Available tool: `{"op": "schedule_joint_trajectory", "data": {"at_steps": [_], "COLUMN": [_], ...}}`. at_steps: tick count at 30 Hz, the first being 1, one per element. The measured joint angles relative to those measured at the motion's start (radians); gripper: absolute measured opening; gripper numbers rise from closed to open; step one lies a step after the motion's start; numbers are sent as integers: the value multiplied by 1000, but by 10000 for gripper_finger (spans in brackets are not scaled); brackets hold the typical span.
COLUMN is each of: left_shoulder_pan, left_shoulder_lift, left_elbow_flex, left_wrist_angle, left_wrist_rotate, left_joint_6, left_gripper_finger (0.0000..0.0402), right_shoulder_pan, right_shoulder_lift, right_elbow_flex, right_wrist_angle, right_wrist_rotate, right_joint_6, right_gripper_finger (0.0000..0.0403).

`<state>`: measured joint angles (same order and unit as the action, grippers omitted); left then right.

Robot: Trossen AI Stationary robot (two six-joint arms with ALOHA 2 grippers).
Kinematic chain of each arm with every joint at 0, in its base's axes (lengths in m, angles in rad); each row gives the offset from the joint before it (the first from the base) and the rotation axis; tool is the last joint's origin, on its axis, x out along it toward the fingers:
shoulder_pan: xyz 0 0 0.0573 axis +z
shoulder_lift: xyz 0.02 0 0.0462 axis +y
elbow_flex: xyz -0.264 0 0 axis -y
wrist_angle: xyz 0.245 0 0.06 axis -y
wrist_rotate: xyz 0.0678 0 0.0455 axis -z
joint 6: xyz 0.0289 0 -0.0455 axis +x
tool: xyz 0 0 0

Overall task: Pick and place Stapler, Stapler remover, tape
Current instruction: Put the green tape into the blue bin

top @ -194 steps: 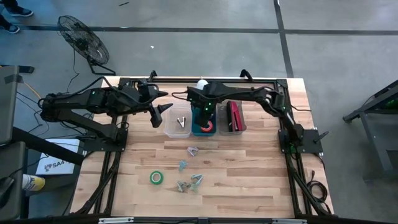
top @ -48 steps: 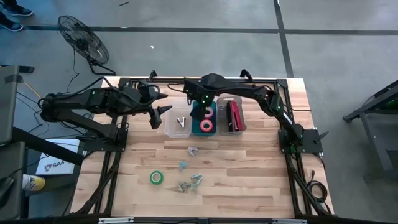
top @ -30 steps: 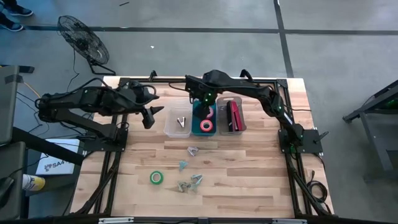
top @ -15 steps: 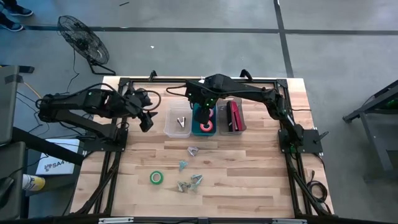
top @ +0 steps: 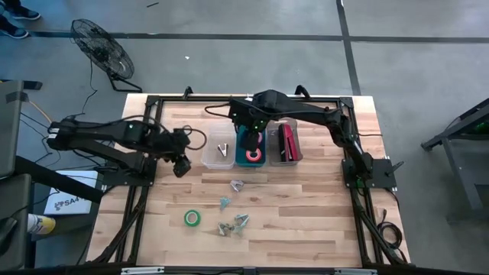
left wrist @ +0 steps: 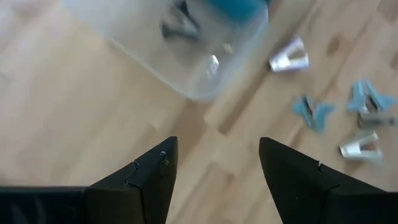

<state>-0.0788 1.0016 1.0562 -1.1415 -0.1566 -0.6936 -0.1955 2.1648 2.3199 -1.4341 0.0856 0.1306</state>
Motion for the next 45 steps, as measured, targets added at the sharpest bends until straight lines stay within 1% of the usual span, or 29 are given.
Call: {"op": "schedule_joint_trajectory", "data": {"at_steps": [4,7,12,18,22,24,26,29,34,39,42,45], "left_shoulder_pan": [-1,-13,-76,-176,-245,-280,-313,-356,-413,-428,-426,-426], "left_shoulder_lift": [0,0,1,3,3,4,4,7,59,164,223,275], "left_elbow_flex": [-80,-133,-195,-252,-272,-280,-286,-288,-288,-288,-288,-288], "left_wrist_angle": [44,103,180,227,232,233,235,243,272,324,345,395], "left_wrist_rotate": [101,146,151,155,155,152,149,142,146,227,270,298], "left_joint_6": [-58,-93,-158,-283,-371,-413,-456,-508,-560,-568,-568,-569], "left_gripper_finger": [223,223,223,223,223,223,223,223,223,223,223,223], "right_shoulder_pan": [1,4,29,74,102,115,127,143,160,179,189,193], "right_shoulder_lift": [-38,-77,-144,-179,-205,-229,-272,-354,-515,-656,-728,-793], "right_elbow_flex": [0,1,2,-1,-54,-114,-198,-359,-640,-844,-928,-993], "right_wrist_angle": [11,6,-5,-36,-32,-18,35,164,419,607,704,764], "right_wrist_rotate": [15,18,27,81,93,97,98,91,67,61,58,59], "right_joint_6": [-5,-9,-37,-61,-56,-55,-51,-27,26,54,53,53], "right_gripper_finger": [154,154,154,154,153,151,150,150,150,154,154,154]}}
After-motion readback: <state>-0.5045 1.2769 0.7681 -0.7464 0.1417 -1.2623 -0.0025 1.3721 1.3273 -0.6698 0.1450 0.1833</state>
